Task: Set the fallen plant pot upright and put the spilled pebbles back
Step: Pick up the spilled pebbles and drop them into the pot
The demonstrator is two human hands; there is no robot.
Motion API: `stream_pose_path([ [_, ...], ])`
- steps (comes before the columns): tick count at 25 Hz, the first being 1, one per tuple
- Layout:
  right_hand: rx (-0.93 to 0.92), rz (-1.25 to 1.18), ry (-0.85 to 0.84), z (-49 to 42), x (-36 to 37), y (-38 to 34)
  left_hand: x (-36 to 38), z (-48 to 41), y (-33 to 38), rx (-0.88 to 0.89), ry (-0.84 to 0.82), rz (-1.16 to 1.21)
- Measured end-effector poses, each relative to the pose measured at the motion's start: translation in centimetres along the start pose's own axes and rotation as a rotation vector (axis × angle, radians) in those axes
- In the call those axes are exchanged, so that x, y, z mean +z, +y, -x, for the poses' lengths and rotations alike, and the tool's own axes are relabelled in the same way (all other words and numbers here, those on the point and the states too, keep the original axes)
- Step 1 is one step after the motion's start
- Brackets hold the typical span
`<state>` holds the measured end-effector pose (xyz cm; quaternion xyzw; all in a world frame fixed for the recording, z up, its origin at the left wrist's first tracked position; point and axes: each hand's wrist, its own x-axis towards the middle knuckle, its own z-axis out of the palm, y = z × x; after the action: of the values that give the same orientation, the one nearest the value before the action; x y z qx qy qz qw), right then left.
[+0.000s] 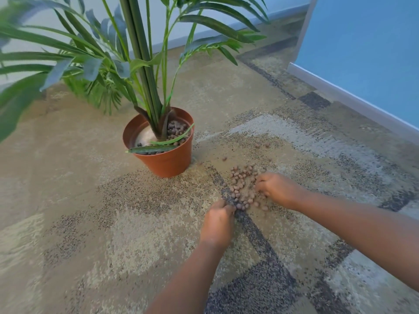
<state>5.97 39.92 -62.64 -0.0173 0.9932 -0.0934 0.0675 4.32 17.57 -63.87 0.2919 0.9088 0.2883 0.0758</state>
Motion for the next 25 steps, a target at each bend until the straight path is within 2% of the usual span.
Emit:
stream_pose_path([
  [2, 0.089, -0.082, 0.045, -0.1, -0.5, -0.1, -0.2, 0.0, 0.5, -0.031, 0.005, 0.04],
  [5, 0.202, -0.346, 0.184, -1.1, -3.0, -2.2, -0.3, 0.2, 0.9, -0.02, 0.026, 0.07],
  [8, 0.143, -0.533, 0.433, -4.9, -7.8, -7.1, -0.2, -0.1, 0.6, -0.033, 0.07, 0.065],
  [11, 0.046, -0.663, 0.569, -10.3, -12.6, -13.1, -0.2, -0.6, 0.0, -0.049, 0.115, 0.072],
  [14, -0.014, -0.679, 0.548, -13.8, -14.6, -16.7, -0.5, -0.8, 0.0, -0.032, 0.126, 0.093],
  [16, -0.004, -0.671, 0.529, -14.1, -14.3, -16.7, -0.9, -1.1, 0.0, -0.021, 0.168, 0.114],
  [20, 0.187, -0.679, 0.624, -11.6, -12.6, -12.4, -2.0, -1.6, -0.6, -0.007, 0.252, 0.153],
  [25, 0.371, -0.657, 0.53, -7.5, -10.0, -6.2, -7.3, -4.1, 1.0, -0.08, 0.401, 0.207],
])
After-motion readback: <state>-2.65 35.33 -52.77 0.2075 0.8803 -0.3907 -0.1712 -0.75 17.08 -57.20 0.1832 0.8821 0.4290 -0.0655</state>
